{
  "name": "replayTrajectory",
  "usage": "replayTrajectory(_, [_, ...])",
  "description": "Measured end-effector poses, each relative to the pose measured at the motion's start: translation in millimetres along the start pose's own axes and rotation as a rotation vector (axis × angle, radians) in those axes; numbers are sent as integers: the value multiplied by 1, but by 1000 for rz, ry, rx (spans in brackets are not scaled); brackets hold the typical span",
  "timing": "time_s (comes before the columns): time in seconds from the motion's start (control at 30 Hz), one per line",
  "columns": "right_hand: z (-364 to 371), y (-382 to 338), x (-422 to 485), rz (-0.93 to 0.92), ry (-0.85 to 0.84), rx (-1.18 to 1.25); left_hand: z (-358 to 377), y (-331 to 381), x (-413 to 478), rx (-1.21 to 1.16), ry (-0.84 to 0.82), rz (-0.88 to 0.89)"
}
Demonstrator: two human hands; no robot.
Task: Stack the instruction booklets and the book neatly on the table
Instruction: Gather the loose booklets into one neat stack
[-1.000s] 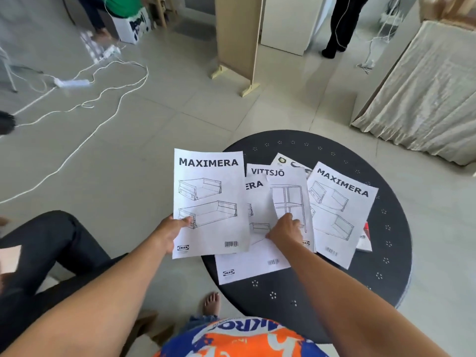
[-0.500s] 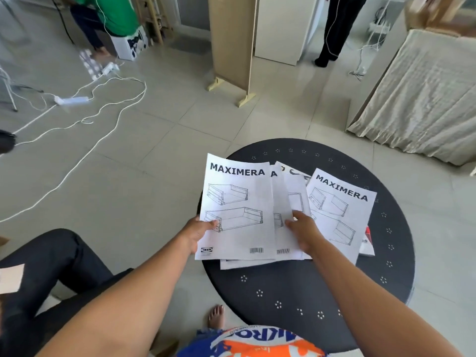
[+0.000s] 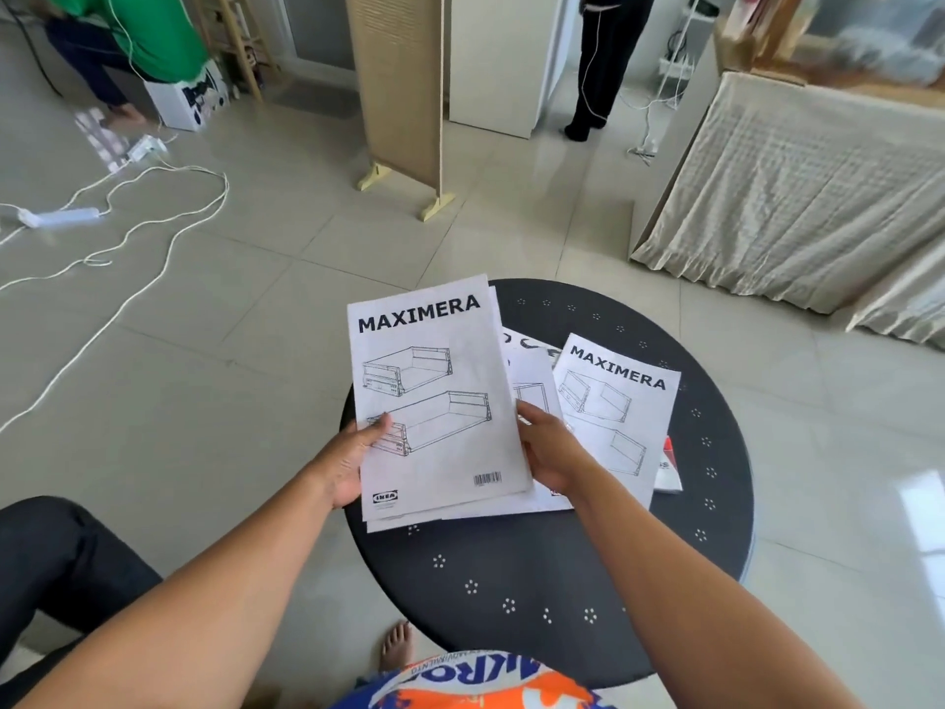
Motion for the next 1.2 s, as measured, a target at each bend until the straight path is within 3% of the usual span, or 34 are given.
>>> replayTrajectory(0.07, [9, -4, -1, -16, -158, 33, -8, 4, 3, 33, 65, 35])
replayTrajectory(0.13, [3, -5, 3, 5, -156, -23, -14, 7, 6, 77, 117, 91])
replayTrajectory(0.2, [-27, -3, 11, 47, 71, -179, -18, 13, 6, 94, 166, 138])
replayTrajectory(0.3, [-88, -2, 13, 167, 562, -599, -18, 18, 7, 94, 169, 157])
replayTrajectory(0.37, [-101, 5, 8, 320, 655, -839, -20, 21, 6, 78, 183, 164])
replayTrajectory(0.5, [-91, 17, 3, 498, 603, -964, -26, 22, 4, 93, 194, 153])
replayTrajectory(0.77, [-87, 32, 4, 586, 659, -994, -43, 17, -7, 77, 233, 122])
replayTrajectory(0.9, [-85, 34, 8, 508, 726, -889, -47, 18, -9, 91, 263, 123])
replayTrajectory(1.2, [-83, 28, 9, 373, 595, -760, -43, 18, 0, 125, 238, 86])
Point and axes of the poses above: each hand's wrist, its own x-axis towards the middle knuckle, its own z-axis out of the palm, y = z × x, the point moved 9 cm from there along x, towards the middle knuckle, and after that the axes turned 15 degrees about -x, right-handed, at the moved point
